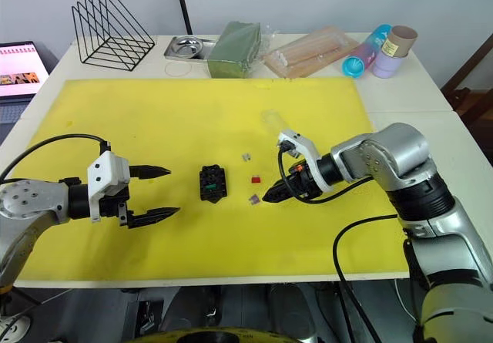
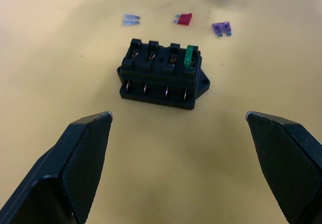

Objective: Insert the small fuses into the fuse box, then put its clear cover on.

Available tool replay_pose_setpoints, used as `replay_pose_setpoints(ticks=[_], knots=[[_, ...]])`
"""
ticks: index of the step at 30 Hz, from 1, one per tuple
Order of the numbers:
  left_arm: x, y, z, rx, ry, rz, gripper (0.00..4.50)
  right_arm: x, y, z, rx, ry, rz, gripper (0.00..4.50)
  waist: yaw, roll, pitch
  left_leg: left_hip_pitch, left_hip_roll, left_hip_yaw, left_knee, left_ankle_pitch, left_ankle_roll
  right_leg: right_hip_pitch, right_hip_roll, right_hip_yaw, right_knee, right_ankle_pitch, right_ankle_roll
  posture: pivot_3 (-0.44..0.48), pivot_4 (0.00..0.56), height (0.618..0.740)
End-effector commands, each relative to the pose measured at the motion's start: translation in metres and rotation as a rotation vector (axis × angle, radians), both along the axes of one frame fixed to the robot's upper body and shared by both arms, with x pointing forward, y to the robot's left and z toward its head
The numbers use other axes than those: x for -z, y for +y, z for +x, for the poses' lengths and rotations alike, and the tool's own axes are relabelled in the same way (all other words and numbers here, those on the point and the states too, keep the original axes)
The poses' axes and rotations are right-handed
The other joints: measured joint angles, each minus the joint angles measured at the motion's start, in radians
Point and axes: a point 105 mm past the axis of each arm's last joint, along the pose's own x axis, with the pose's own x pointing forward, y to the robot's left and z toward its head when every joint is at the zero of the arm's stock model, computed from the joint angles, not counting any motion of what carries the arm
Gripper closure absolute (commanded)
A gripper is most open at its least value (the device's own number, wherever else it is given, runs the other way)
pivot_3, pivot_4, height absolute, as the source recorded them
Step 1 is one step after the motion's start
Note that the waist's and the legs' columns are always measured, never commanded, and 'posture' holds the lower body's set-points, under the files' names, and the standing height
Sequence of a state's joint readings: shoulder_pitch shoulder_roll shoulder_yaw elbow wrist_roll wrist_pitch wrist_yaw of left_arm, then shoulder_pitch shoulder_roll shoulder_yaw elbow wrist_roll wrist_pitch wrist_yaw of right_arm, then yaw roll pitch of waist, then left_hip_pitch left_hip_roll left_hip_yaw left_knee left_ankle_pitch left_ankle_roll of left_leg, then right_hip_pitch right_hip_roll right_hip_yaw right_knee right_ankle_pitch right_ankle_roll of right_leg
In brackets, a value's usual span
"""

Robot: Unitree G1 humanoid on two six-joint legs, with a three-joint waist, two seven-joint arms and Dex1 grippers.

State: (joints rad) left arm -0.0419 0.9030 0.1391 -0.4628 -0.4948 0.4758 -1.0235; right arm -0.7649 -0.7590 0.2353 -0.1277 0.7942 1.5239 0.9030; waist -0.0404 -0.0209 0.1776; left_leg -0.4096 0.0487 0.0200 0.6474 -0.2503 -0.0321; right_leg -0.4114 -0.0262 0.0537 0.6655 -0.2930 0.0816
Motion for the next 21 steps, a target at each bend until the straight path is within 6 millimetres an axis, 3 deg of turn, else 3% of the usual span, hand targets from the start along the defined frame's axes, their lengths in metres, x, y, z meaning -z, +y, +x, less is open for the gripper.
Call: replay_pose_setpoints(ticks=[1, 11, 21], knots=[[-0.012, -0.001, -0.001, 0.016, -0.040, -0.002, 0.00, -0.005, 0.002, -0.004, 0.026, -0.010, 0.043, 2.58, -0.002, 0.000, 0.000, 0.000, 0.000, 0.000, 0.000, 0.000, 0.000, 0.000, 0.000, 0.000, 0.000, 0.000, 0.000, 0.000, 0.150, 0.740], [-0.013, -0.003, 0.003, 0.044, -0.040, 0.005, 0.00, 0.028, 0.010, -0.005, 0.193, 0.129, 0.188, 2.58, -0.002, 0.000, 0.000, 0.000, -0.001, 0.000, 0.000, 0.000, 0.000, 0.001, 0.001, 0.001, 0.000, 0.000, 0.000, 0.000, 0.150, 0.740], [-0.012, -0.006, 0.002, 0.049, -0.037, 0.000, 0.00, 0.038, 0.011, -0.005, 0.263, 0.175, 0.218, 2.58, -0.003, -0.001, 0.000, 0.000, 0.000, 0.000, 0.000, 0.000, 0.000, 0.001, 0.001, 0.001, 0.000, 0.000, 0.000, 0.000, 0.150, 0.740]])
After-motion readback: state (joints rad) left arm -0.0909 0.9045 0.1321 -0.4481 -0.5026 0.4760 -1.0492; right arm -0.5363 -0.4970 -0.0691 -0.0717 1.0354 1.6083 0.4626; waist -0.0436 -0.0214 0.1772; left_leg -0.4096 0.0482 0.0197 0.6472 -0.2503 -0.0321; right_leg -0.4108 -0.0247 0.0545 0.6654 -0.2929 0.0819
